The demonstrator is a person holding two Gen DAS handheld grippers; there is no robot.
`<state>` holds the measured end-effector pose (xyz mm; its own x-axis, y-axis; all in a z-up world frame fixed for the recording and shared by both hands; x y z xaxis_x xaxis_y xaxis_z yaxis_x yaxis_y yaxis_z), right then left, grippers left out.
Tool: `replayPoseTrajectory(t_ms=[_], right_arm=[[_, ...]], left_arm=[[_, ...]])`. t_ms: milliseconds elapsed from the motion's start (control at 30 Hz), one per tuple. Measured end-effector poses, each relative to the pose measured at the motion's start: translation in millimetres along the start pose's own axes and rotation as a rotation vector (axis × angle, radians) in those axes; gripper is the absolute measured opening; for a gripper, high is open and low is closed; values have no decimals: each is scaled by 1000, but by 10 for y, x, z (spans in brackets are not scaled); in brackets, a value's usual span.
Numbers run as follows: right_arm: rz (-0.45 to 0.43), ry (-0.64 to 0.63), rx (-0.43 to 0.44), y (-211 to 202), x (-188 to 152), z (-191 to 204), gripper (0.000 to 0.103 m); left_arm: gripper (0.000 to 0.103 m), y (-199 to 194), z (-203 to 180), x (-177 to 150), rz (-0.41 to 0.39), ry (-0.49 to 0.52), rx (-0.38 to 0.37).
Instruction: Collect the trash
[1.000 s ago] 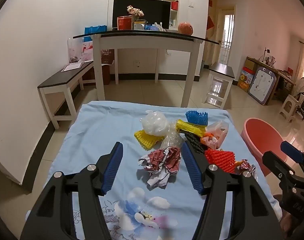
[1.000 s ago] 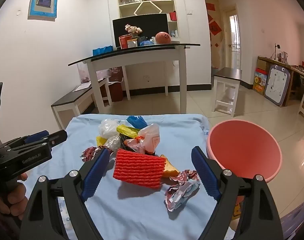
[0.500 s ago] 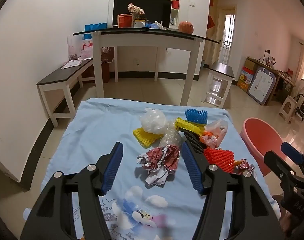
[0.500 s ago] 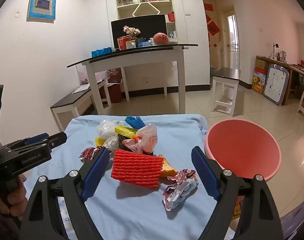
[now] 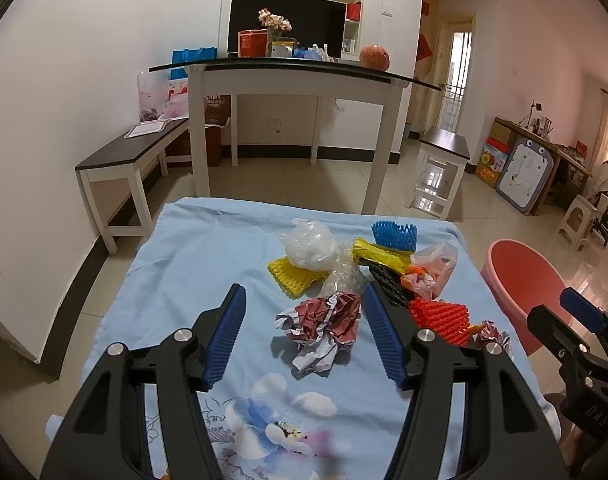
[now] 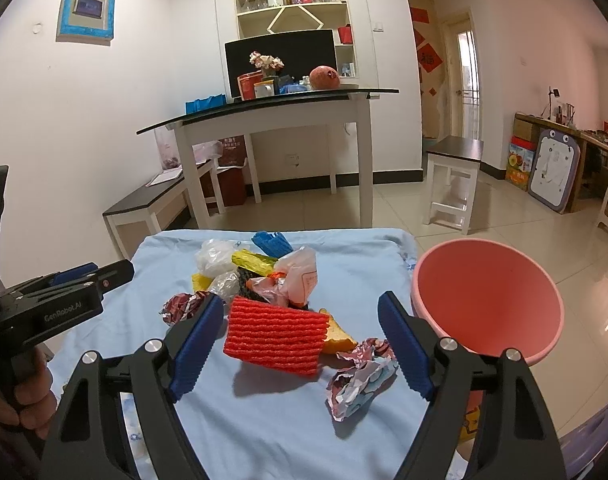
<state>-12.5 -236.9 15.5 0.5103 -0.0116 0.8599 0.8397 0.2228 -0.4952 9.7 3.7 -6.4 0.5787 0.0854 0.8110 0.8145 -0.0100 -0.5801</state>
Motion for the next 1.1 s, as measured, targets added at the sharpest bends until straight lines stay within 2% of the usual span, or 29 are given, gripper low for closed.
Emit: replayPoseTrajectory(t_ms=[300, 567, 767, 1100], right_arm=[[3, 2, -1, -11, -39, -18, 75], [15, 22, -17, 13, -119, -139, 75], [40, 37, -22, 54, -198, -229, 74], [102, 67, -27, 158, -338, -370, 65]], left_arm=[[62, -9, 17, -1, 0, -3, -5], [62, 47, 29, -12, -5, -14, -51], [62, 54, 13, -20, -10, -5, -104], [62, 126, -189, -104, 22, 46, -248]])
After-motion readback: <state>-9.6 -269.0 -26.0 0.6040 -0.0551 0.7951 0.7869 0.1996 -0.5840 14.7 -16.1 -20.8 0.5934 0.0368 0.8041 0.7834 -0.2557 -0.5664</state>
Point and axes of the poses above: each gripper's, at about its wrist camera, not at the fingertips, and y roughly the way its jaws point, z to its left, x to its top, the point moved 1 cm from there along y, roughly the way its jaws point
